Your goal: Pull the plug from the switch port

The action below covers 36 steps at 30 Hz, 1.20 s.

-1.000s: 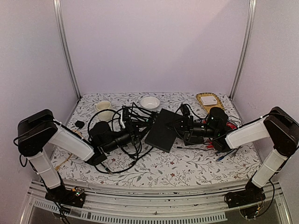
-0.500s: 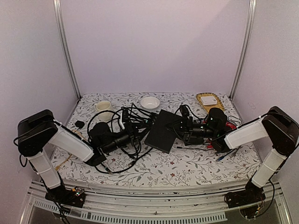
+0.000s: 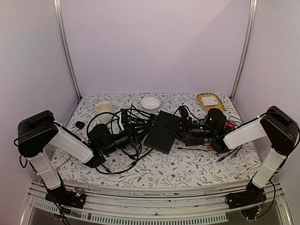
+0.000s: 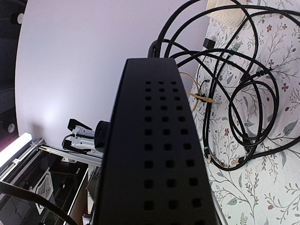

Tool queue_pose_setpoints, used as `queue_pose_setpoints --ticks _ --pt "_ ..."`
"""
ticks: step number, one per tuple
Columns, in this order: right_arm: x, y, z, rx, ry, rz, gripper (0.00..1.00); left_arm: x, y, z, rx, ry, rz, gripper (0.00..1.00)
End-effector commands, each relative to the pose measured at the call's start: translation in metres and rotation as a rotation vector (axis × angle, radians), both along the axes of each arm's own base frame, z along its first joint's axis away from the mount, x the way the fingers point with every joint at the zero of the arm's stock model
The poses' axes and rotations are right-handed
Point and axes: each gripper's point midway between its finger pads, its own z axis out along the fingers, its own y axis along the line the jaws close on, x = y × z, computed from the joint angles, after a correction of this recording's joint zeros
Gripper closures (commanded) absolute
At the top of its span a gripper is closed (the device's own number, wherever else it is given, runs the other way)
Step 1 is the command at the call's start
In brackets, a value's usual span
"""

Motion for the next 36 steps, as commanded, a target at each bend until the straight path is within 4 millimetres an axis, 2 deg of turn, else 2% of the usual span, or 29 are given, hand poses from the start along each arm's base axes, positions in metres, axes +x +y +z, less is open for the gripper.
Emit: queue_pose_setpoints --ticks 1,22,29,36 --pt "0.006 0.004 0.026 0.066 -0.071 -0.007 0.98 -0.011 0.0 0.016 -0.048 -0.046 -0.026 0.78" --pt "0.011 0.003 0.026 0.073 -0.068 -0.014 0.98 -0.011 0.002 0.011 -0.024 -0.034 -0.024 0.89" --pt "0.012 0.004 0.025 0.073 -0.068 -0.011 0.98 -0.012 0.005 0.01 -0.044 -0.026 -0.021 1.0" --pt "0.012 0.003 0.025 0.076 -0.067 -0.006 0.98 -0.013 0.01 0.013 -0.088 -0.021 -0.013 1.0"
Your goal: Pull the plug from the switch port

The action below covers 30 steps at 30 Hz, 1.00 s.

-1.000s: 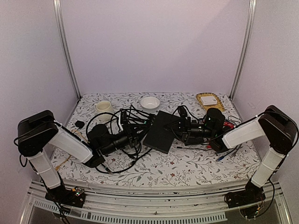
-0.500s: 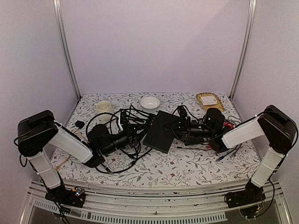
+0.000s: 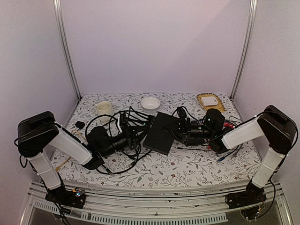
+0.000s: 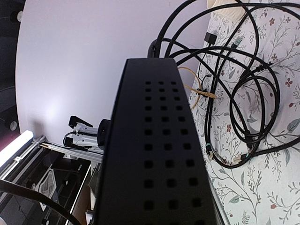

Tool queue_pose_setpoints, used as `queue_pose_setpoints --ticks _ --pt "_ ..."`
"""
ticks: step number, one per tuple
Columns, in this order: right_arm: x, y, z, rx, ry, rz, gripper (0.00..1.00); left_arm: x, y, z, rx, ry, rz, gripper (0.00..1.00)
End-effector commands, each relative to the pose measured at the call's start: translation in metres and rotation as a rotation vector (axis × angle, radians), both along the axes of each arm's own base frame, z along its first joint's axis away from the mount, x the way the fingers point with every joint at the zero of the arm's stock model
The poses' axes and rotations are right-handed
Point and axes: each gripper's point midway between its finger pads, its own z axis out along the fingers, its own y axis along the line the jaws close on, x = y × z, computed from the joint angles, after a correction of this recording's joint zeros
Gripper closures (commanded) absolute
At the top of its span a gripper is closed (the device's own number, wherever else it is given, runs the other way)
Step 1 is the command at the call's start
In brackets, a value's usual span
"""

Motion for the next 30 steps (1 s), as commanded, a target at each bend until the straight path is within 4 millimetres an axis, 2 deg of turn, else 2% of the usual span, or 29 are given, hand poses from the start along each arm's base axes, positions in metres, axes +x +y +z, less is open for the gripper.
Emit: queue_pose_setpoints --ticks 1,10,19,25,30 --pt "0.011 0.0 0.029 0.073 -0.081 -0.028 0.98 -0.009 0.004 0.02 -0.084 -0.046 -0.011 1.0" --pt "0.012 -0.004 0.028 0.071 -0.081 -0.029 0.98 0.0 0.019 0.015 -0.107 0.016 0.06 1.0" --pt "0.018 -0.009 0.032 0.076 -0.089 -0.052 0.98 -0.001 0.022 0.007 -0.038 0.043 0.064 1.0" --pt "0.024 -0.014 0.033 0.074 -0.098 -0.075 0.98 -0.004 0.041 0.018 0.098 0.014 0.103 1.0" --pt "0.026 -0.016 0.034 0.078 -0.113 -0.082 0.98 -0.009 0.066 0.02 0.268 0.018 0.136 1.0"
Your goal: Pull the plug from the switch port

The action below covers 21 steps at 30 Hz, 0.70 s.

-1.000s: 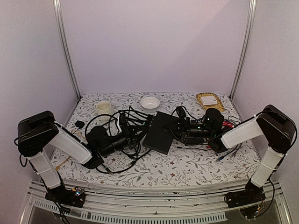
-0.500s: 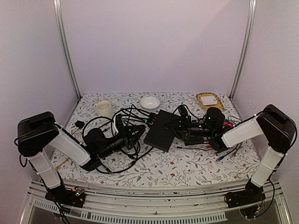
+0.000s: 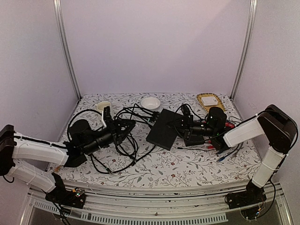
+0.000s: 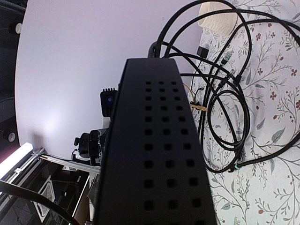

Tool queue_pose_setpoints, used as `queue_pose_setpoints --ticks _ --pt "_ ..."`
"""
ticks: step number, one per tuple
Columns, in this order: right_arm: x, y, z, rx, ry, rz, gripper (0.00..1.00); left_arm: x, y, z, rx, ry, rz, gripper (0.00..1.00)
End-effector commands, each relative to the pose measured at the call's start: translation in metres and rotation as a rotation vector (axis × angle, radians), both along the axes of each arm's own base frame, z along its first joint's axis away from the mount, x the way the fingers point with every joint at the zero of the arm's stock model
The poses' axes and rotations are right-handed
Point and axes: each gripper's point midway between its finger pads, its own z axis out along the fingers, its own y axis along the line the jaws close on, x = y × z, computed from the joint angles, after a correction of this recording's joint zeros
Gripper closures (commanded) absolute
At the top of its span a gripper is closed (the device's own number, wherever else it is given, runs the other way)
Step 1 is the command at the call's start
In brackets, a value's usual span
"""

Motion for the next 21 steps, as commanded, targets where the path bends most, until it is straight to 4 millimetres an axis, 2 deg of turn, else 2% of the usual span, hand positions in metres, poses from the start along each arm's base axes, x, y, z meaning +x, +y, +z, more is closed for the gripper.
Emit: queue_pose_setpoints --ticks 1,10,15,18,21 --pt "0.007 -0.001 0.036 0.08 -0.128 -0.024 0.98 0.0 0.025 -0.023 0.242 0.033 0.053 1.0" --pt "0.013 -0.002 0.034 0.074 -0.133 -0.053 0.98 -0.014 0.098 -0.032 0.368 0.107 0.22 1.0" --pt "0.02 -0.004 0.033 0.041 -0.148 -0.09 0.98 -0.026 0.127 -0.028 0.355 0.137 0.287 1.0" --pt "0.024 -0.006 0.034 0.022 -0.159 -0.111 0.98 -0.033 0.142 -0.033 0.361 0.179 0.321 1.0" --pt "0.025 -0.008 0.036 0.007 -0.175 -0.13 0.98 -0.038 0.153 -0.046 0.382 0.234 0.348 1.0"
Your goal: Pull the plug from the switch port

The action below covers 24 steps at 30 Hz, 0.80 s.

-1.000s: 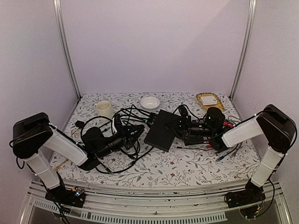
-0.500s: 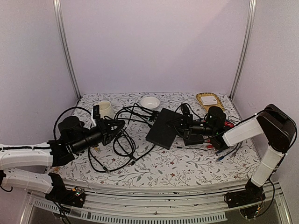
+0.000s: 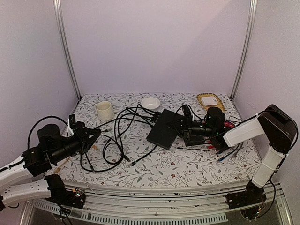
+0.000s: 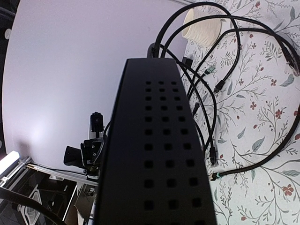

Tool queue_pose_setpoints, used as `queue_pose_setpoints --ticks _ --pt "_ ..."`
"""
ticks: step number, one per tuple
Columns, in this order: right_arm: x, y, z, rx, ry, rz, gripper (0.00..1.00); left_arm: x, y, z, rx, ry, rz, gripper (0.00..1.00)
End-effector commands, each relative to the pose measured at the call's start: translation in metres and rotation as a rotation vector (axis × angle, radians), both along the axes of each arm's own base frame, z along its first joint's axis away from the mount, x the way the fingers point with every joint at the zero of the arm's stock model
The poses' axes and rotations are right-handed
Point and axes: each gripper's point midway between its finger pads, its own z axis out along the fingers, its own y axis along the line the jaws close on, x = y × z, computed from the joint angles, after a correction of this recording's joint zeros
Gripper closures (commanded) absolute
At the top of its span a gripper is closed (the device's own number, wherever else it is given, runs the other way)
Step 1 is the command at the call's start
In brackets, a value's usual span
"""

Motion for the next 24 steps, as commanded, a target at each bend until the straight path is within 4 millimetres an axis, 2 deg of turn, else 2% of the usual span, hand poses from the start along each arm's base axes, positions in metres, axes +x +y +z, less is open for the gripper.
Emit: queue_pose_setpoints --ticks 1,10,14,19,24 --pt "0.012 -0.006 0.05 0.055 -0.165 -0.063 0.98 -0.003 0.027 -0.04 0.091 0.125 0.098 1.0" --pt "0.009 -0.01 0.056 0.04 -0.19 -0.068 0.98 -0.004 0.039 -0.074 0.121 0.23 0.164 0.98" --pt "0.006 -0.011 0.058 0.028 -0.205 -0.064 0.98 -0.006 0.041 -0.085 0.108 0.261 0.182 0.87" --pt "0.004 -0.01 0.063 0.022 -0.224 -0.049 0.98 -0.007 0.045 -0.093 0.062 0.291 0.216 0.62" --pt "0.002 -0.009 0.066 0.011 -0.238 -0.033 0.98 -0.006 0.044 -0.096 0.038 0.301 0.227 0.51"
